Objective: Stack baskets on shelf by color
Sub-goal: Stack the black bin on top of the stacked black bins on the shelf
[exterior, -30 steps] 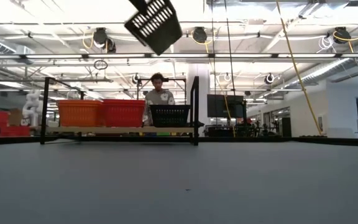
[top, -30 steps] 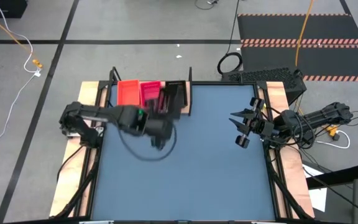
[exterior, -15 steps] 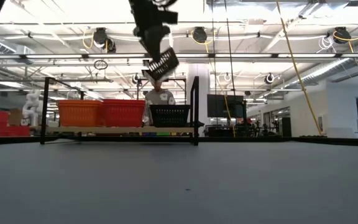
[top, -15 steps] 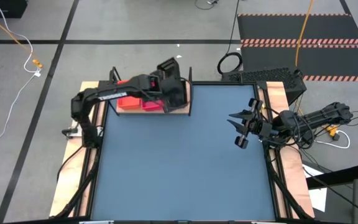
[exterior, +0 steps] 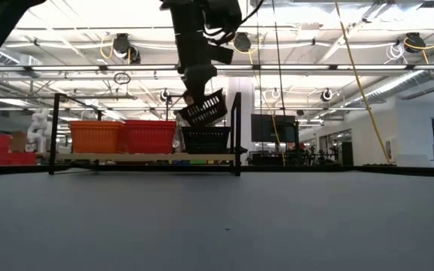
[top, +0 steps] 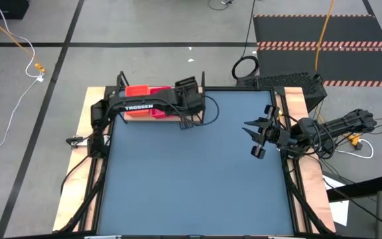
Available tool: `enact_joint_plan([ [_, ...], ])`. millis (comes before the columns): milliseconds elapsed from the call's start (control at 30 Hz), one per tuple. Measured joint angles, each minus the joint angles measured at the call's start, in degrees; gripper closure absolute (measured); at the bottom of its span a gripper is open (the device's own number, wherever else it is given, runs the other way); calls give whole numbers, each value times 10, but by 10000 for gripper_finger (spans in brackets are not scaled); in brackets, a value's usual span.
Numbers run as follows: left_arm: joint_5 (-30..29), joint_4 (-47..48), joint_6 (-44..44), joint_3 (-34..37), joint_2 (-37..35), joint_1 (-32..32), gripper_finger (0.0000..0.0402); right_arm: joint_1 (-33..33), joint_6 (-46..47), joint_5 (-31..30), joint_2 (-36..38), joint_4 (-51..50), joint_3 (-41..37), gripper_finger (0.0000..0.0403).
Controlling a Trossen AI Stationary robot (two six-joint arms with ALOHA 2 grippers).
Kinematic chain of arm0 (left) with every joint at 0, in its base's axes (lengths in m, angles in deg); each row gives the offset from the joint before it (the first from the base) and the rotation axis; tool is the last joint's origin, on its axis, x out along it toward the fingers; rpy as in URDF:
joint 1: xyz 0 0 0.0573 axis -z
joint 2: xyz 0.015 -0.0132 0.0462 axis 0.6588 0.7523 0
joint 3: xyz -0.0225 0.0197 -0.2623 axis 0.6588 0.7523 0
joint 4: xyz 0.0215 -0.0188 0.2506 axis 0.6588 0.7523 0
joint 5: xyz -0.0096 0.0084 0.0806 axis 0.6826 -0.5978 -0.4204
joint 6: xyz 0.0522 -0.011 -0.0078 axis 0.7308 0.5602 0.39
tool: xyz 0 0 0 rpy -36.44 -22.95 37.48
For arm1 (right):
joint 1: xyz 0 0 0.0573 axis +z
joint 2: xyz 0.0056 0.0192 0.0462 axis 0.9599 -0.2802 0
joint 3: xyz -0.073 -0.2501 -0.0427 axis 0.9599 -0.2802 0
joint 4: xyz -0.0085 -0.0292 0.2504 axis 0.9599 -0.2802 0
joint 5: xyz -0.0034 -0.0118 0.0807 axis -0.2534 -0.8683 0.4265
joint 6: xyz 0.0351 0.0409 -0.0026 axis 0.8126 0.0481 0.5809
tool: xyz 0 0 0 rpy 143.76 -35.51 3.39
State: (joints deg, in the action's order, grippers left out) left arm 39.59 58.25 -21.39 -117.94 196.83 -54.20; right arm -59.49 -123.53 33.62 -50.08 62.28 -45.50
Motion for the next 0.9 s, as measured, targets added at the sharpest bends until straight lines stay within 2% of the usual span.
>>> enact_joint_plan([
  [733,15,1,-17,0,0,-3,381,0,0,0,0,0,0,337],
  [900,15,4,-17,0,0,-8,349,0,0,0,0,0,0,337],
])
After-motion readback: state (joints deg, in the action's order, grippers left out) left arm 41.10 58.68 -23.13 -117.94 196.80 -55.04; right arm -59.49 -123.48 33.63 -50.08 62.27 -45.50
